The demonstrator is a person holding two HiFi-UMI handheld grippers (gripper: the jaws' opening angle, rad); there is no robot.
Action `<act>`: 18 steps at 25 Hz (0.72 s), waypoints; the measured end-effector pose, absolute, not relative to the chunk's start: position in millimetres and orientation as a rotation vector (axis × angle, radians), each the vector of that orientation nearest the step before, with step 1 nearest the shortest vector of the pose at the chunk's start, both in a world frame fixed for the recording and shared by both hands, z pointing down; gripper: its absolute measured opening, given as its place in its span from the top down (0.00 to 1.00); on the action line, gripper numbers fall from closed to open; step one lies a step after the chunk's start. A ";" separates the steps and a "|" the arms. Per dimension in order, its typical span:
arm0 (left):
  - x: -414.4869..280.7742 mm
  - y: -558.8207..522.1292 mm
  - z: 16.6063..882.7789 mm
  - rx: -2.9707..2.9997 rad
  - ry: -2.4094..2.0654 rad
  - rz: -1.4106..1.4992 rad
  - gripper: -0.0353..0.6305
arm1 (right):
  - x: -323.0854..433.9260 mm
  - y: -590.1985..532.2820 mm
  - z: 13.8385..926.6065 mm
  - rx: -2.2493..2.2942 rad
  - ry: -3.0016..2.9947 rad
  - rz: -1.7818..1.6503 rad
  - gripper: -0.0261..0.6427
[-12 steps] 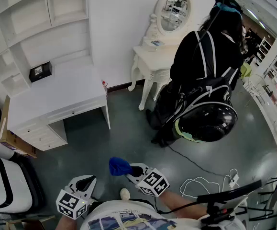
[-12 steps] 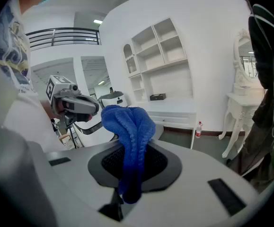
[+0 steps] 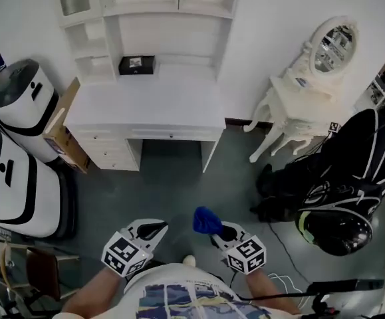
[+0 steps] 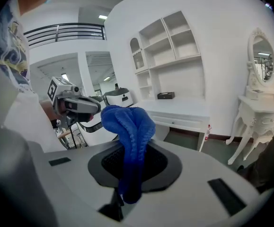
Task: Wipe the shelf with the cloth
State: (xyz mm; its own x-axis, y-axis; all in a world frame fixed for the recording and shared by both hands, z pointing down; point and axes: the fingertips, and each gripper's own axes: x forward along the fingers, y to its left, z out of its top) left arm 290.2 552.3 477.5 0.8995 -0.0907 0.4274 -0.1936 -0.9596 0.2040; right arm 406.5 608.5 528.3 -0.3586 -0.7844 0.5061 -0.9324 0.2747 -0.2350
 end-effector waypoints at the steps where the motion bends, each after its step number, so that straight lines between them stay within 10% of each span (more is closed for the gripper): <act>1: 287.5 540.8 474.7 2.822 -0.226 0.601 0.93 | 404.4 598.6 526.2 1.574 -2.254 0.724 0.86; 18: 112.5 381.6 459.9 2.769 -0.458 0.483 0.93 | 263.7 403.4 510.3 1.490 -2.330 0.702 0.86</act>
State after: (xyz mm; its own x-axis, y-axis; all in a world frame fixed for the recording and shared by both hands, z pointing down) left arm 112.5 381.6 459.9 0.8931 -0.2572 0.3692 -0.3554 -0.9064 0.2284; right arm 263.7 403.4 510.3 -0.4245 -0.7652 0.4839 -0.9052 0.3474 -0.2447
